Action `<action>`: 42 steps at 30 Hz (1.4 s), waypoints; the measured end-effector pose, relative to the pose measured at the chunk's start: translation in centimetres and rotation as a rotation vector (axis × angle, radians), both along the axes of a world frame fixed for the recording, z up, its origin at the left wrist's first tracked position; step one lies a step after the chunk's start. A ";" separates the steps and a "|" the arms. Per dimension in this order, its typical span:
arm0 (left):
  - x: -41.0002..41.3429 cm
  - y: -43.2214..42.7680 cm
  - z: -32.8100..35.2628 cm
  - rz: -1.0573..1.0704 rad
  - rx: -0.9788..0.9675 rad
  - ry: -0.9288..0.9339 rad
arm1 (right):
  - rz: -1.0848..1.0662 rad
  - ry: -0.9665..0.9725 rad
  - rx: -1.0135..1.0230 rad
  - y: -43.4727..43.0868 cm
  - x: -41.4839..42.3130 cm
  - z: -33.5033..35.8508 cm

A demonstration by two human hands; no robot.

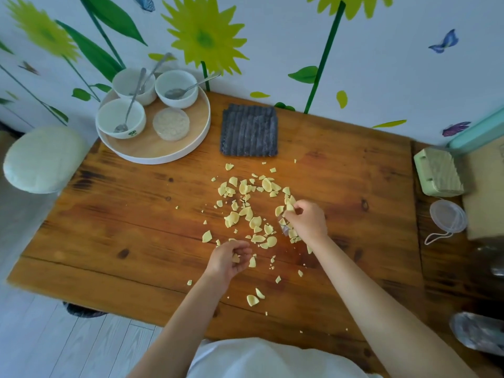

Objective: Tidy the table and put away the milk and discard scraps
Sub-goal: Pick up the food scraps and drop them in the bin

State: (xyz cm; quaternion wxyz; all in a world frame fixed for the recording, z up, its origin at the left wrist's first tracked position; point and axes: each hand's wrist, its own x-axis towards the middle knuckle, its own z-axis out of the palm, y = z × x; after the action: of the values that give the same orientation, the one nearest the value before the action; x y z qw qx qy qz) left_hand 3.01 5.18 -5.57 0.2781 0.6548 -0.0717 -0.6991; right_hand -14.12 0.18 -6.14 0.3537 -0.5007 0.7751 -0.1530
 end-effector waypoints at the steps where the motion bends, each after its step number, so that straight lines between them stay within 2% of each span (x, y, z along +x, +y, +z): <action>1: -0.2 -0.2 0.0 0.008 -0.016 0.020 | 0.042 -0.151 0.031 0.4 0.5 0.8; 3: -0.8 -0.8 0.0 0.025 -0.036 0.070 | 0.173 -0.359 0.143 1.5 1.8 1.9; 5: -1.3 -1.4 0.0 0.037 -0.023 0.114 | 0.195 -0.370 0.138 1.7 2.4 1.5; 9: -0.7 -1.7 0.0 0.047 0.032 0.102 | 0.125 -0.026 -0.035 -0.1 1.2 -0.3; 13: 1.2 -1.8 -0.6 0.068 0.021 0.050 | 0.422 0.281 0.014 -1.4 0.7 -1.8; 17: 2.2 -2.0 -0.6 0.105 0.008 0.049 | 0.470 0.394 0.018 -1.5 1.2 -2.3; 19: 2.4 -2.4 -0.5 0.148 0.017 0.081 | 0.433 0.343 0.001 -1.4 1.4 -2.1; 21: 2.4 -2.7 -0.4 0.161 0.003 0.120 | 0.413 0.171 -0.042 -0.9 2.1 -1.2; 24: 2.0 -3.1 -0.3 0.152 -0.017 0.184 | 0.518 -0.183 -0.021 -0.4 4.1 1.3; 26: 1.8 -3.4 -0.4 0.151 -0.007 0.226 | 0.604 -0.257 0.017 -0.5 5.0 2.1; 29: 1.8 -3.6 -0.4 0.139 0.017 0.219 | 0.487 -0.154 -0.013 -1.3 5.2 1.2; 31: 2.2 -3.7 -0.3 0.145 0.022 0.189 | 0.391 0.011 0.018 -1.8 4.9 0.1; 33: 2.8 -3.8 -0.4 0.166 0.023 0.175 | 0.378 0.168 0.082 -1.9 5.0 -0.8; 35: 3.3 -3.9 -0.5 0.186 0.029 0.170 | 0.410 0.239 0.115 -1.7 5.3 -1.4; 39: 4.1 -4.1 -0.8 0.186 0.030 0.160 | 0.425 0.282 0.108 -1.3 5.8 -1.8; 41: 4.3 -4.1 -0.9 0.181 0.033 0.162 | 0.351 0.196 0.082 -1.2 5.8 -1.6; 42: 4.3 -4.2 -0.9 0.180 0.034 0.164 | 0.315 0.086 0.070 -1.2 5.8 -1.4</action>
State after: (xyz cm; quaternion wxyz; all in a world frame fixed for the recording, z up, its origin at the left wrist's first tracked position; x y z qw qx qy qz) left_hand 7.32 0.98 -6.49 0.3338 0.6037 0.0223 -0.7237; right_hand -8.28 -0.98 -7.53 0.3568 -0.6095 0.7064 -0.0471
